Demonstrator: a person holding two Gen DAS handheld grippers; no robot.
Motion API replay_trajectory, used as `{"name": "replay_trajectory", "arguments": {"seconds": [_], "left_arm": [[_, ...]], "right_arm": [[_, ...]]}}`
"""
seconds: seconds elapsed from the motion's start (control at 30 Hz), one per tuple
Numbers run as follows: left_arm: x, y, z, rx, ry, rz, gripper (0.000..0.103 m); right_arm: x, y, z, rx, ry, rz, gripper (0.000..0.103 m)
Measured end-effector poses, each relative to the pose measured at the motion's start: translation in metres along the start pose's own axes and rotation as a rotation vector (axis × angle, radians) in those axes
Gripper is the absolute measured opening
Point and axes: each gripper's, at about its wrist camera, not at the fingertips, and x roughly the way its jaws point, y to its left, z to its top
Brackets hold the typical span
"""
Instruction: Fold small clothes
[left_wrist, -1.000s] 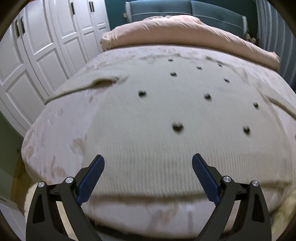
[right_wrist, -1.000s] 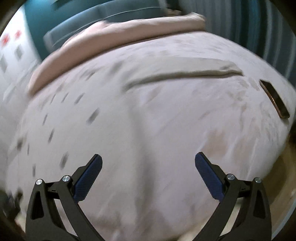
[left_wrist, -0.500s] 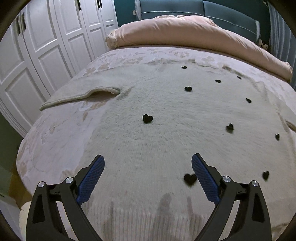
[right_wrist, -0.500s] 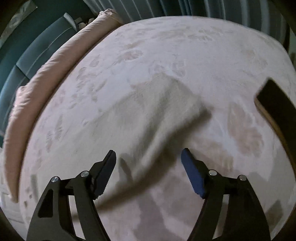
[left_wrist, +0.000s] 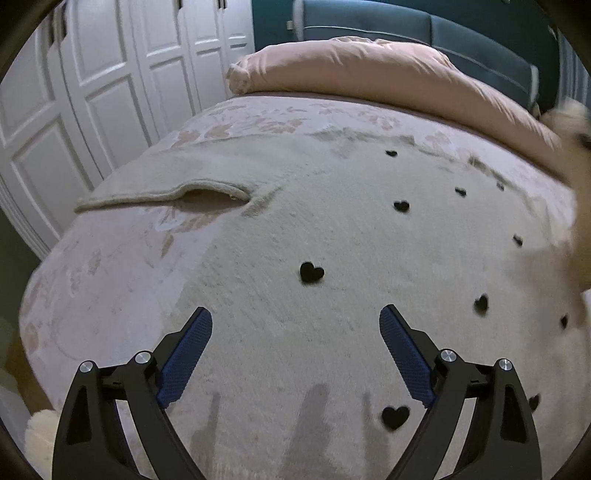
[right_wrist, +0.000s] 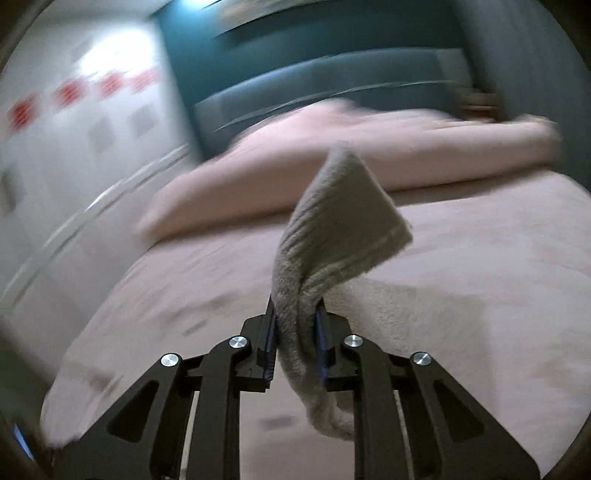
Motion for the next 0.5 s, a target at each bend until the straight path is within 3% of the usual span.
{"name": "replay_trajectory", "arguments": {"seconds": [0.03,0.07,0.2,0.3,0.33,0.37,0.5], "left_arm": [[0.0,0.003,0.004,-0.02,0.006,-0.02,0.09],[0.002,0.005,0.008,-0.034,0.012,-0.039,0.09],[0.013,0.012,0.027,-0.066,0.039,-0.124,0.09],[0.033,0.015,0.046,-0.106,0.053,-0.205,0.09],[0.041,0.014,0.051,-0.122,0.064,-0.232,0.09],[0.056,0.012,0.061,-0.153,0.095,-0.26,0.09],[0.1,0.002,0.077,-0.235,0.171,-0.324,0.09]], "right_arm": [[0.017,0.025,-0.012,-0.044,0.036,0.021,0.025],[0.043,0.057,-0.034,-0.113,0.1,0.029,0.039],[0.086,0.102,-0.097,-0.227,0.209,-0.052,0.044],[0.068,0.082,-0.105,-0.16,0.213,-0.073,0.046],[0.06,0.074,-0.104,-0.145,0.205,-0.085,0.051],[0.047,0.059,-0.105,-0.115,0.186,-0.111,0.057],[0.011,-0.005,-0.106,0.04,0.171,-0.217,0.061]]}}
